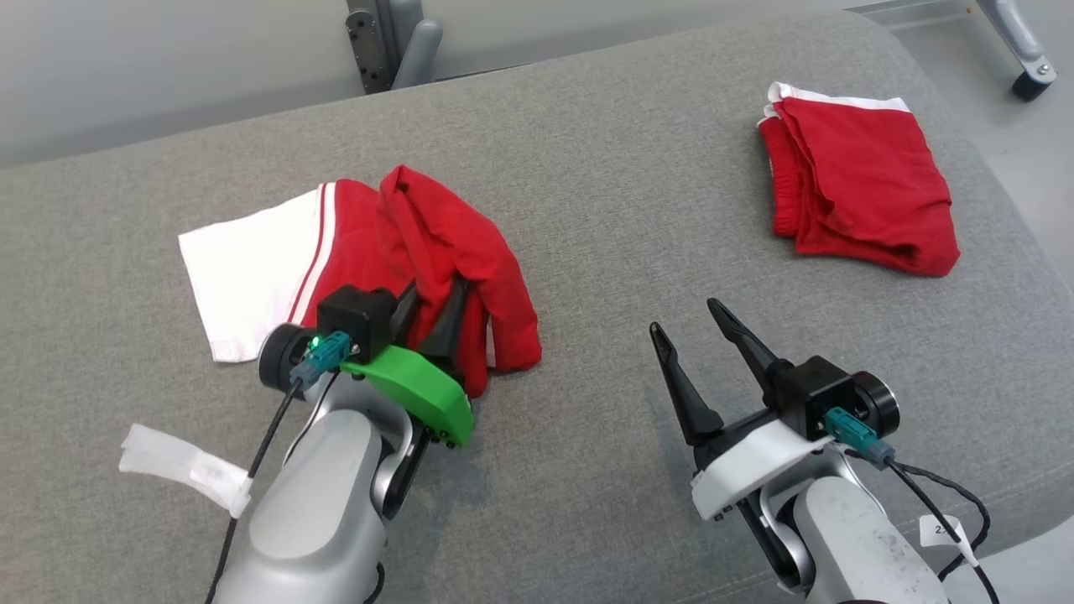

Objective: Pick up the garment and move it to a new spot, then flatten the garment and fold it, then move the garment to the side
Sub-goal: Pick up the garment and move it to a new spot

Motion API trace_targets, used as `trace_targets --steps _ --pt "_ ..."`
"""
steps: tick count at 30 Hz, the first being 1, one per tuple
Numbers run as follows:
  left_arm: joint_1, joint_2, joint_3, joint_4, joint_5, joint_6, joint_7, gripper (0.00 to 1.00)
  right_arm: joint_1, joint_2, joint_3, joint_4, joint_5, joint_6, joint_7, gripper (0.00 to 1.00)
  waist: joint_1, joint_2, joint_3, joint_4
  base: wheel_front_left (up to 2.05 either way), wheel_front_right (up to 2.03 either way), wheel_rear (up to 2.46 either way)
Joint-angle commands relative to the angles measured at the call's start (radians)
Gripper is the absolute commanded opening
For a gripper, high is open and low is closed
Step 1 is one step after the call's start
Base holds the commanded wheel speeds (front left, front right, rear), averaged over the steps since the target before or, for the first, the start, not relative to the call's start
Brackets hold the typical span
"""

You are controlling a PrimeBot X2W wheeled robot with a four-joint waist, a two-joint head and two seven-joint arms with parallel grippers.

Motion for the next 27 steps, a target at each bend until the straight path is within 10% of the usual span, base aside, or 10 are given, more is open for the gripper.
trace_targets --steps 1,27 --pt "0.024 0.005 0.004 0.011 -0.002 -0.003 -0.003 1.0 0.011 -0.001 -0.004 0.002 0.01 -0.001 0.0 1.0 0.0 -0.0001 -0.02 -0.027 0.0 0.0 0.0" --pt "0.559 0.018 0.527 -0.317 0.194 0.069 -0.002 1.0 0.115 -0.001 -0.082 -0.005 0.001 -0.001 0.0 1.0 0.0 -0.0001 -0.167 0.091 0.0 0.0 0.0"
